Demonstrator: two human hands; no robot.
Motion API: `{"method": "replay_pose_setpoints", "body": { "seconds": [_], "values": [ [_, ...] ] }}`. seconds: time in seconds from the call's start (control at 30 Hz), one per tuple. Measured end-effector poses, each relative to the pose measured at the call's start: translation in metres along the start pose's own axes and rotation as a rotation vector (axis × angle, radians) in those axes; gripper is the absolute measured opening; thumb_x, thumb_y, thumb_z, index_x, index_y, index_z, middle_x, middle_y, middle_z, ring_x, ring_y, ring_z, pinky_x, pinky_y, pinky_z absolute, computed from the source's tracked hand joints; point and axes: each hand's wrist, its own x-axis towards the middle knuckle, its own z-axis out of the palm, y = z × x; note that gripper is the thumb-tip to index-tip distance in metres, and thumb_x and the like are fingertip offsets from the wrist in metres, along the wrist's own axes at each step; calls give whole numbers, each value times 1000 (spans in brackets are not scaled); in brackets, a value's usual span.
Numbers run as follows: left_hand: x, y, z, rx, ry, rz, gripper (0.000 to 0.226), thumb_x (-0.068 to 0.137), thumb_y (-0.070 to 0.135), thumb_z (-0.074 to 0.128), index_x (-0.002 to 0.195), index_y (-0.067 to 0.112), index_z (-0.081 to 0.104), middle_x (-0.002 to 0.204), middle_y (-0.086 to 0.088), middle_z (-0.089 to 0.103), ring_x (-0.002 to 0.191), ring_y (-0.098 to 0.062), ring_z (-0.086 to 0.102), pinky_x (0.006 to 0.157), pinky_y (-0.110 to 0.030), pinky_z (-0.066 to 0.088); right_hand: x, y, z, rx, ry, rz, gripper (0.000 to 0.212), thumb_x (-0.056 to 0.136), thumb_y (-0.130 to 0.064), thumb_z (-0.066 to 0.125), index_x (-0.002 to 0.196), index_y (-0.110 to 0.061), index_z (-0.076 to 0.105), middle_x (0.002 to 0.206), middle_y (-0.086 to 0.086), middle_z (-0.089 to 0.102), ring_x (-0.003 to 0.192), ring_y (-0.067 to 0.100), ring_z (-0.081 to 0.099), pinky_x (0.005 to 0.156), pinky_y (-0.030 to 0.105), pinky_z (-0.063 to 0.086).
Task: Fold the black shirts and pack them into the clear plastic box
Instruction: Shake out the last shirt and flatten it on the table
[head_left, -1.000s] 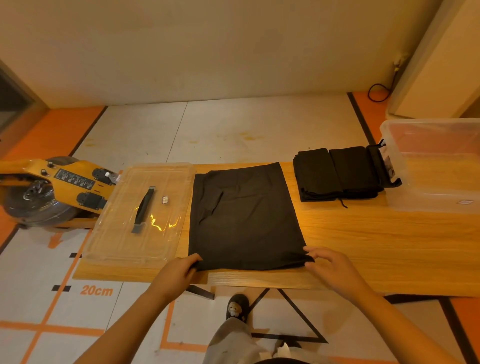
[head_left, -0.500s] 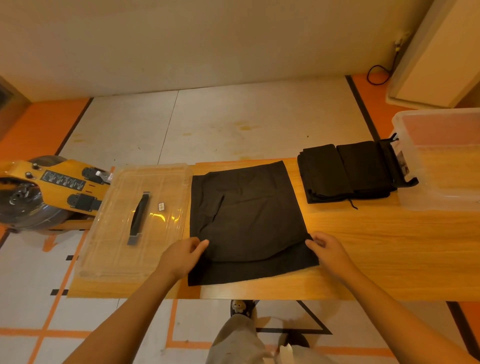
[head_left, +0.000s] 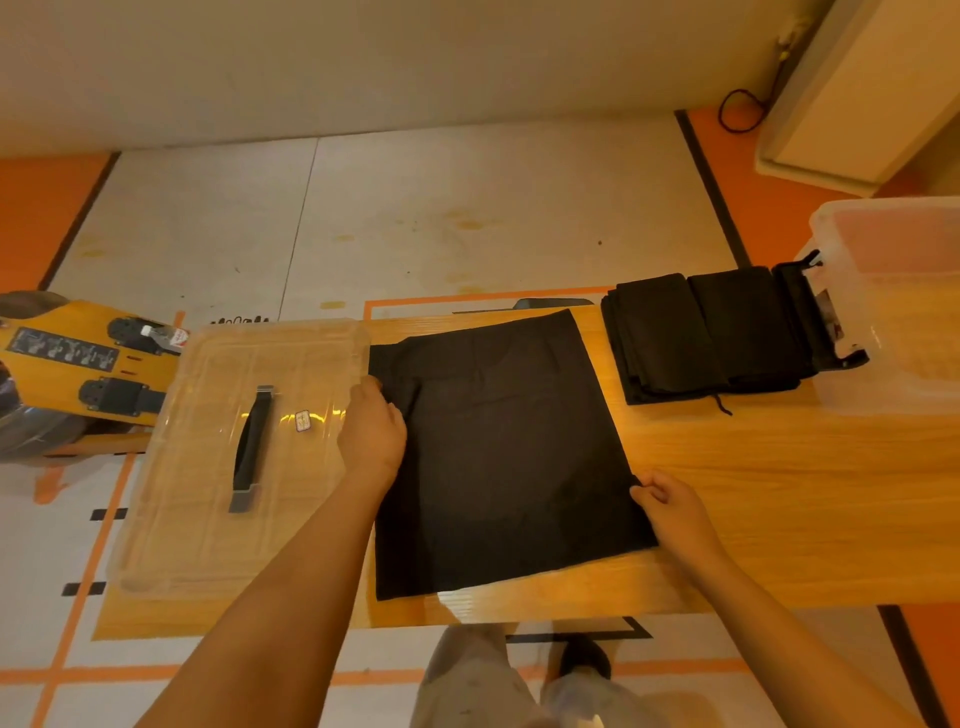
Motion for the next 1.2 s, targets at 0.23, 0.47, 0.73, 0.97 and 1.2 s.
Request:
{"method": "replay_pose_setpoints", "body": {
  "seconds": [0.23, 0.47, 0.73, 0.97, 1.2],
  "values": [
    [-28, -4, 13, 141, 3, 551, 49, 95, 20, 52, 141, 8, 42, 149, -11, 39, 138, -26, 34, 113, -36, 28, -1, 2, 3, -23, 33, -16, 14, 96, -20, 53, 89, -14, 64, 85, 9, 67, 83, 23, 65, 81, 48, 55],
    [-27, -32, 28, 300, -195, 300, 65, 102, 43, 29, 155, 14, 5, 163, -5, 4, 150, -19, -2, 122, -38, 2, 0, 4, 3, -22, 29, -20, 14, 97, -21, 53, 89, -15, 63, 88, 9, 66, 86, 23, 63, 82, 48, 54],
    [-103, -4, 1, 24, -310, 514, 68, 90, 41, 62, 148, 23, 32, 153, 4, 34, 142, -12, 28, 117, -30, 22, -18, -7, -8, 181, -113, -75, 18, 97, -13, 49, 89, -8, 64, 92, 15, 65, 90, 26, 63, 75, 32, 50],
    [-160, 55, 35, -178, -677, 638, 84, 76, 47, 75, 147, 32, 31, 138, 12, 49, 126, -3, 43, 108, -23, 35, -46, -15, -22, 257, -362, -248, 20, 88, -10, 47, 79, -5, 64, 82, 7, 64, 90, 22, 62, 81, 27, 47],
    [-166, 53, 29, 116, -609, 715, 20, 85, 36, 66, 102, 25, 64, 92, 7, 63, 81, -9, 57, 68, -28, 47, -53, -1, -42, 203, -429, -288, 21, 84, -10, 46, 77, -3, 65, 84, 4, 71, 91, 13, 65, 84, 29, 44]
  ]
}}
